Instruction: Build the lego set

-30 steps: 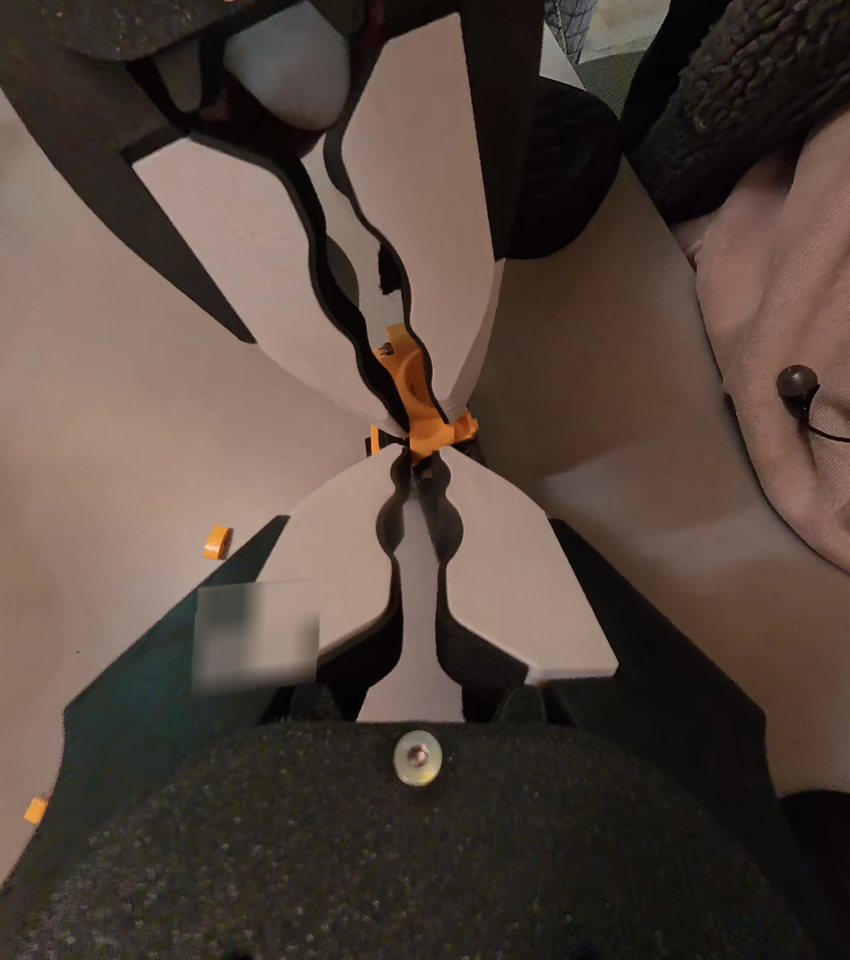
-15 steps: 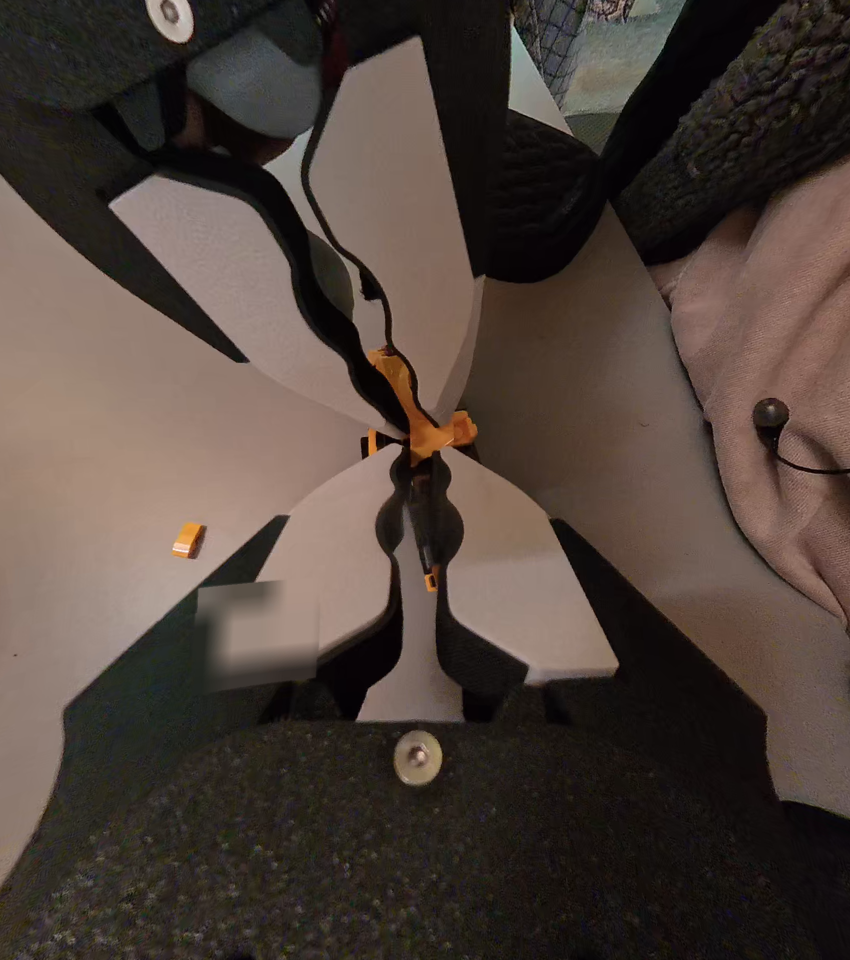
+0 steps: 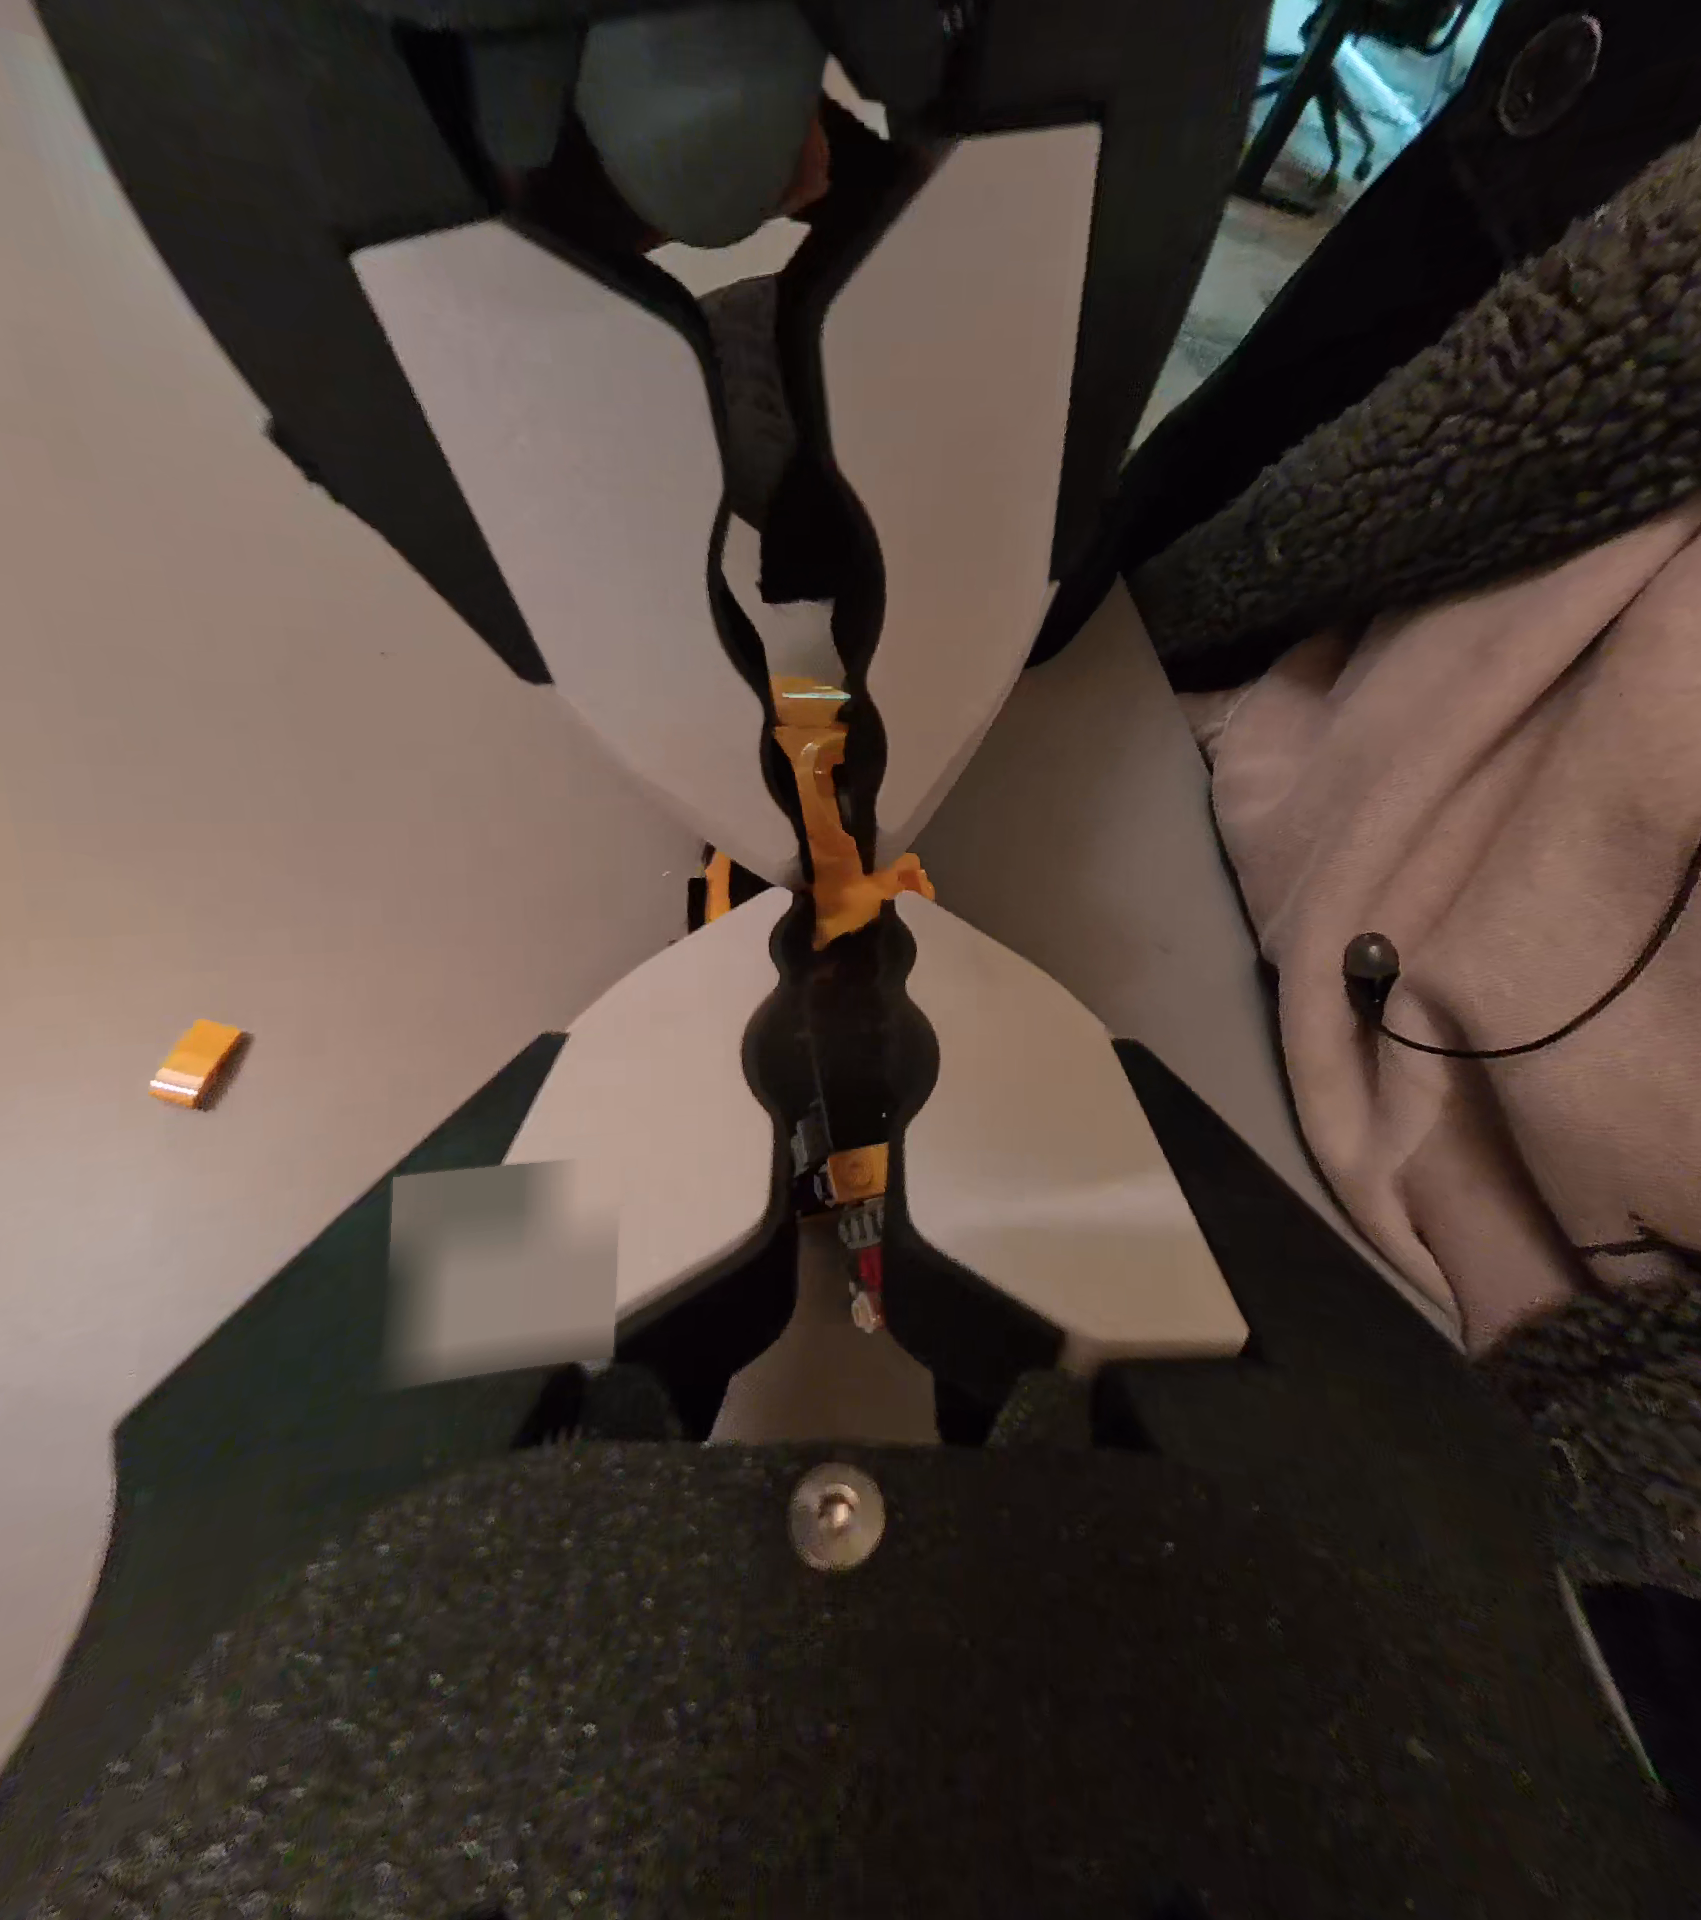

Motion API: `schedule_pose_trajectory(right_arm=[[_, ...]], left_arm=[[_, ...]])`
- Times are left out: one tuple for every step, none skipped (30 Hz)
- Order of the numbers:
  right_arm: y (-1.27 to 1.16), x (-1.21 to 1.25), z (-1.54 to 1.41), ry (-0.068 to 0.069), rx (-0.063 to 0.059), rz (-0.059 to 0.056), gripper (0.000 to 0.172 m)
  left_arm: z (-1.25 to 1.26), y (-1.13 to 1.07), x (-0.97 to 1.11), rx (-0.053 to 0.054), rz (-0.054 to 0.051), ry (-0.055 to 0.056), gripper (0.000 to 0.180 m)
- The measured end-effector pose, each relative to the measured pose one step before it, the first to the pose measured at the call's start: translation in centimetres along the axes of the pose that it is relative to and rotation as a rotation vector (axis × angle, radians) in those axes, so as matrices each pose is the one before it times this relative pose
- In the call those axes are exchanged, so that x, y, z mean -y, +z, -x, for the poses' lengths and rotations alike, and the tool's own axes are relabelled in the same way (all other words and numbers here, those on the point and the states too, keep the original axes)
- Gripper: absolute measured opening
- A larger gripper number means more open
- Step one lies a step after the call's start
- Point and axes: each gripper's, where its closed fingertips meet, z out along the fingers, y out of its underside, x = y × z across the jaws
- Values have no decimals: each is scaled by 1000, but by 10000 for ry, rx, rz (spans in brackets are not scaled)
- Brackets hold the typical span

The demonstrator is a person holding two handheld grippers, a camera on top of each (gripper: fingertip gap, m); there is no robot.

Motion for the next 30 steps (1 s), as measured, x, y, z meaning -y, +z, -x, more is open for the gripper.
schedule_pose_trajectory(right_arm=[[-18,24,-62,15,-6,-35,8],[-14,10,-52,-20,-24,-30,8],[-7,-11,-9,-6,-12,-19,8],[5,-36,19,20,13,-2,9],[19,-35,53,15,37,-3,9],[17,-35,57,29,42,-15,9],[1,-5,-10,40,3,-33,9],[-10,-11,-45,12,-39,-30,9],[-25,-14,-33,6,-52,-16,9],[-31,0,-18,27,-26,-19,9],[-28,13,-20,42,-10,-16,9],[-12,-24,-10,29,-16,0,9],[-2,-9,-3,24,-15,-9,9],[-6,-11,-4,31,-17,0,9],[-9,-16,-9,31,-20,3,9],[5,-25,-18,34,-17,3,9],[-5,-24,-7,43,-16,5,9],[-5,-40,-8,26,-20,5,9],[-18,-24,0,15,-17,7,10],[-15,-15,3,15,-7,-2,10],[-32,28,21,24,15,-34,10],[-23,87,17,29,21,-57,10],[2,-2,-13,-13,-10,3,10],[37,-65,-30,-37,-34,42,10],[48,-63,-23,-35,-31,47,10],[7,-16,-31,-13,-24,5,9],[-6,-21,-17,-8,-14,2,9],[7,-72,-18,-16,-16,22,9],[0,-15,-8,-7,-11,-9,9],[-1,-39,-10,-25,-18,-10,9]], left_arm=[[67,4,2,-41,-48,-150,12],[49,6,-1,-35,-50,-102,12],[6,12,10,-44,-38,-116,11],[-10,35,4,-48,-21,-105,11],[-47,54,3,-35,-11,-37,11],[-43,53,-6,-9,0,1,11],[14,6,-1,24,4,-21,11],[33,6,18,34,-8,-42,11],[36,13,4,28,-22,-47,11],[19,20,-12,14,-13,-47,11],[13,30,-4,19,-9,-41,11],[12,11,6,28,2,2,11],[-2,17,-10,21,17,15,10],[12,12,4,16,13,2,10],[3,13,7,8,7,-30,11],[7,16,17,2,3,-26,11],[3,13,5,0,3,-35,11],[-1,15,14,1,5,-35,11],[4,22,16,5,7,-31,11],[-7,27,11,11,18,-20,10],[-1,21,15,20,23,9,10],[6,24,9,20,25,1,10],[-6,34,10,10,18,-1,10],[-14,18,4,1,16,-2,10],[-11,3,4,-3,13,-11,9],[0,-2,9,-1,9,-14,10],[1,-4,23,-2,5,-6,9],[8,-4,37,-1,-6,-15,9],[2,12,15,2,15,-23,9],[4,7,17,2,10,-23,9]])
